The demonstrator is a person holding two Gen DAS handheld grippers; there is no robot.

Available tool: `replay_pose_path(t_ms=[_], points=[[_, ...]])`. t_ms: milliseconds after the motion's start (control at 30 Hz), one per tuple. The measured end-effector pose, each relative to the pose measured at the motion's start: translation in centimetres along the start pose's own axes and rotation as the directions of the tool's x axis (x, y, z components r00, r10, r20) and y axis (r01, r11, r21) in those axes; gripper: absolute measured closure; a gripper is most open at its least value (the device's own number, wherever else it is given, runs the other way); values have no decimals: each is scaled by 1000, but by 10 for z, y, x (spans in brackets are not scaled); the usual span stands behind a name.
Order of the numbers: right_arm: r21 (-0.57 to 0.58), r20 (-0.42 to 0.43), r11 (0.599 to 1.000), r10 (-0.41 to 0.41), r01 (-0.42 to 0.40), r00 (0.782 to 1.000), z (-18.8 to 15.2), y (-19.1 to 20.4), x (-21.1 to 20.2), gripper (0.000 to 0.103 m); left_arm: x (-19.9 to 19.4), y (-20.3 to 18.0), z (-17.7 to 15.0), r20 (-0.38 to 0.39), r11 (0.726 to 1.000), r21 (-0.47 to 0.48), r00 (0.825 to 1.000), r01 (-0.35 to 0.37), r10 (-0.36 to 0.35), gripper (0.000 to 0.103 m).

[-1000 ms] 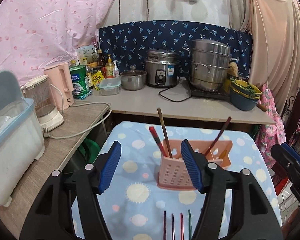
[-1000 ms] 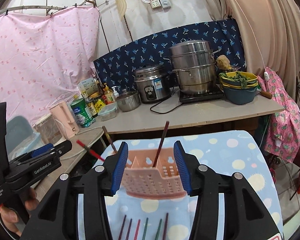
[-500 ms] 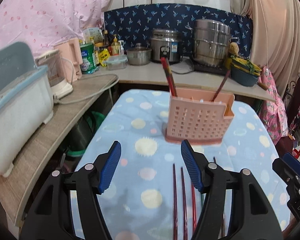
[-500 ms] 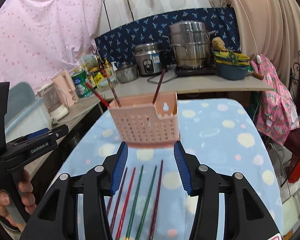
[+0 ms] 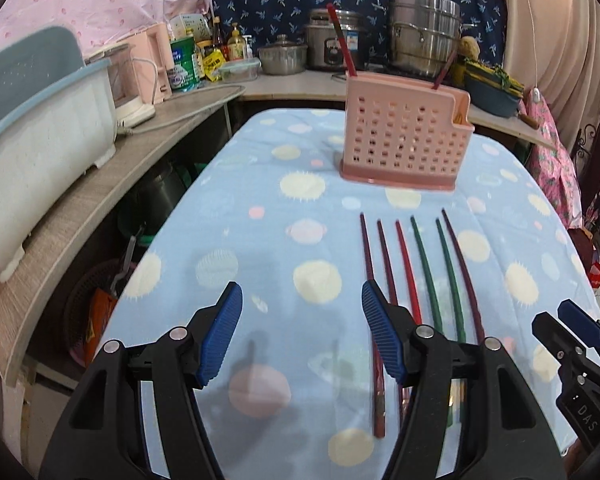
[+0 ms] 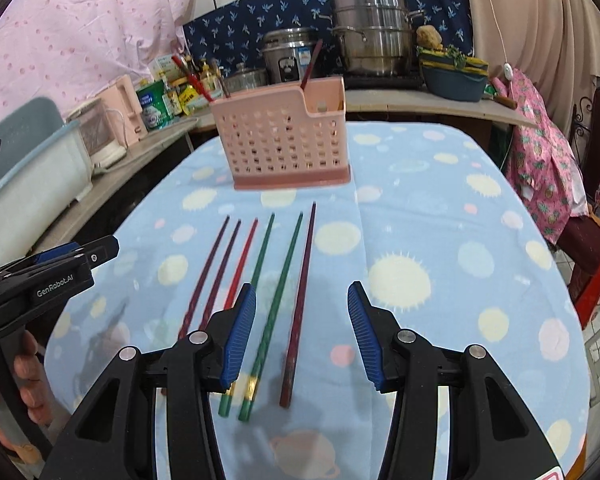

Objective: Organize utensils
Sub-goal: 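Open the left gripper and withdraw it from the holder, then close the right gripper on a dark-brown chopstick while the left closes on another dark-brown chopstick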

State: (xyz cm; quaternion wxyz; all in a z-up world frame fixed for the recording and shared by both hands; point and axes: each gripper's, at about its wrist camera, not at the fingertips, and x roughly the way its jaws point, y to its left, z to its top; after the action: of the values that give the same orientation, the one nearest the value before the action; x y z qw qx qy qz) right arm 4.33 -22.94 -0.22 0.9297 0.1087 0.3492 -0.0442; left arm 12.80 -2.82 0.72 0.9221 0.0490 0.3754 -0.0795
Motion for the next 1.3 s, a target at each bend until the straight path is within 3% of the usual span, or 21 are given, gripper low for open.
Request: replay_pose_path(t_ms=[400, 967, 1300], points=[[-3, -69, 1000, -3, 3, 998, -39, 7, 22, 67, 8, -2, -37, -72, 1000, 4, 997, 4, -4, 44], [-17, -125, 1000, -15, 13, 992, -58, 9, 43, 95, 12, -5, -60, -125, 1000, 11, 992, 24, -23, 43], [33, -119, 999, -32, 37, 992, -63, -9, 33, 96, 11, -17, -67, -138, 998, 33, 989, 57, -52, 38]])
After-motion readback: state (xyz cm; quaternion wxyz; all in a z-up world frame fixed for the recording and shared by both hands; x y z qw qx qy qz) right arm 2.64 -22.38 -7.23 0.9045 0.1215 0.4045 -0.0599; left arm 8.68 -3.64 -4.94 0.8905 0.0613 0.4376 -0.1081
